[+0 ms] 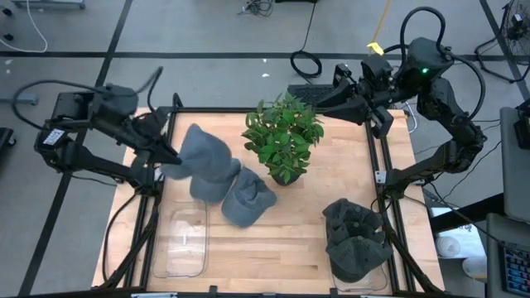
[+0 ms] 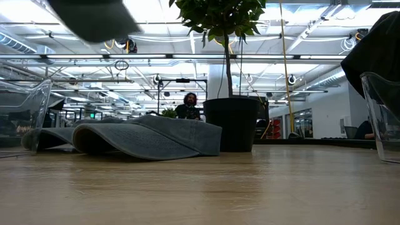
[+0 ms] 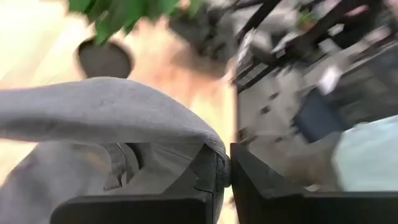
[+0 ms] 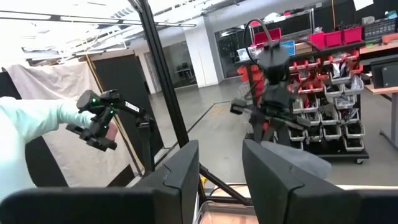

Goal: Pick & Place hat
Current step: Put the right blue cap into the left transparent bin

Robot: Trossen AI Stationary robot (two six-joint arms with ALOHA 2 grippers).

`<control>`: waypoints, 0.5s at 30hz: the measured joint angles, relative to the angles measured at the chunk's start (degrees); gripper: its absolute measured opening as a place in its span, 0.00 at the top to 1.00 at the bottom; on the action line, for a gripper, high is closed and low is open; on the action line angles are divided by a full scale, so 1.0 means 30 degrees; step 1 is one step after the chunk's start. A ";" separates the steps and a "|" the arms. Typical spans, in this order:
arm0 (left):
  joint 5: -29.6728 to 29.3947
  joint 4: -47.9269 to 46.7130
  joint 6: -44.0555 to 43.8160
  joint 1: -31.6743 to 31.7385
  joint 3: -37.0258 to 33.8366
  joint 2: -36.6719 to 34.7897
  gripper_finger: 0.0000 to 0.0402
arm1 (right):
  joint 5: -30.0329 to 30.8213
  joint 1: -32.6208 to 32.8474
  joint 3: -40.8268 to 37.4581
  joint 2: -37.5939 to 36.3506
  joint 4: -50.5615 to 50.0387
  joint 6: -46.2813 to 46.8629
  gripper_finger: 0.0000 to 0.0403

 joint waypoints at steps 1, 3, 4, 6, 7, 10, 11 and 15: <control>-0.0351 -0.0514 0.0040 -0.0092 -0.0005 0.0108 0.94 | 0.0000 0.0000 0.0000 0.0000 0.0004 -0.0007 0.73; -0.0630 -0.1449 -0.0145 -0.0289 -0.0007 0.0265 0.94 | 0.0007 0.0000 0.0000 0.0000 -0.0003 -0.0007 0.73; -0.0676 -0.1893 -0.0343 -0.0394 -0.0001 0.0378 0.94 | 0.0012 0.0000 0.0000 0.0000 -0.0003 -0.0012 0.73; -0.0790 -0.2911 -0.1025 -0.0624 0.0000 0.0538 0.94 | 0.0015 -0.0007 0.0000 0.0000 -0.0003 -0.0011 0.73; -0.1055 -0.3571 -0.1480 -0.0766 0.0000 0.0636 0.94 | 0.0015 -0.0007 0.0000 0.0000 -0.0003 -0.0009 0.73; -0.1667 -0.3861 -0.2948 -0.1322 -0.0036 0.0866 0.94 | 0.0022 -0.0007 0.0000 0.0000 -0.0010 -0.0015 0.73; -0.1767 -0.3852 -0.3334 -0.1548 0.0044 0.0894 0.94 | 0.0029 -0.0007 0.0000 0.0000 -0.0018 -0.0017 0.73; -0.2269 -0.3911 -0.5797 -0.2359 0.0513 0.1173 0.94 | 0.0036 -0.0007 0.0000 0.0000 -0.0025 -0.0798 0.74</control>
